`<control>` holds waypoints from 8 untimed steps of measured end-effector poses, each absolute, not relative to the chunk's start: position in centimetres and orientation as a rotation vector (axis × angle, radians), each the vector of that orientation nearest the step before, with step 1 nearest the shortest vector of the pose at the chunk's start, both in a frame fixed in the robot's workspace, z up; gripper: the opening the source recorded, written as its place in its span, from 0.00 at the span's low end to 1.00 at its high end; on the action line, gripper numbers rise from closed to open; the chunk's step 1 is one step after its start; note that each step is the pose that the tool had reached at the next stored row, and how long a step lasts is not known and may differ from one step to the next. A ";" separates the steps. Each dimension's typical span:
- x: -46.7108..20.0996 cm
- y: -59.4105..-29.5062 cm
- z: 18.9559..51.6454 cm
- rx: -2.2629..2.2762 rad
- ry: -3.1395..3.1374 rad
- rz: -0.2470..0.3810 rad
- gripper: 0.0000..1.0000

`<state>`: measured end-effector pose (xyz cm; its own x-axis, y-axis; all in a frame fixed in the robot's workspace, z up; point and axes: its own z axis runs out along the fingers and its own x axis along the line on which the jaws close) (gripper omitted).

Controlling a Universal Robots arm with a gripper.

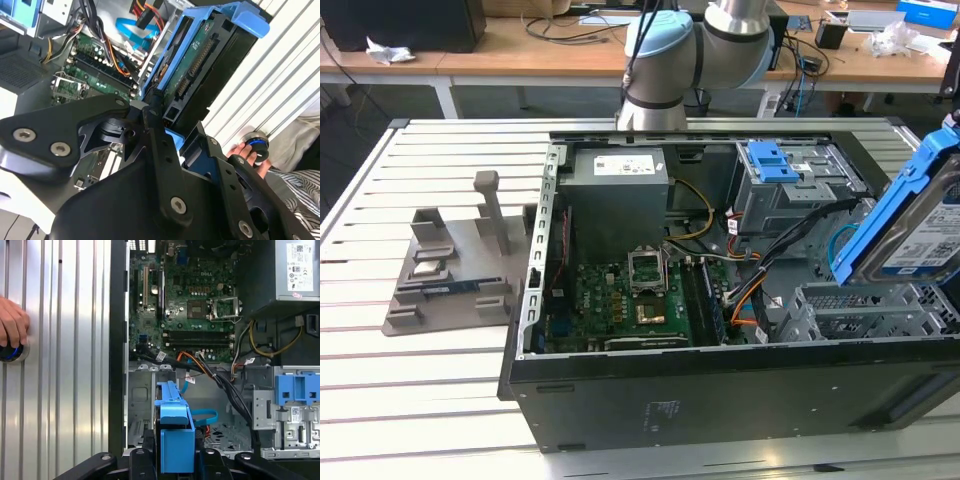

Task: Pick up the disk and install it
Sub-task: 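Insert the disk into the insertion slot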

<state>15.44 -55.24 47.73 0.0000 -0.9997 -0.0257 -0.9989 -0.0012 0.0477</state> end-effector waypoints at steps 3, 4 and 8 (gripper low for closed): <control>15.0 -55.2 47.5 2.210 -2.209 -0.081 0.37; 15.0 -55.2 47.4 2.210 -2.209 -0.081 0.37; 14.8 -55.2 47.1 2.207 -2.213 -0.081 0.37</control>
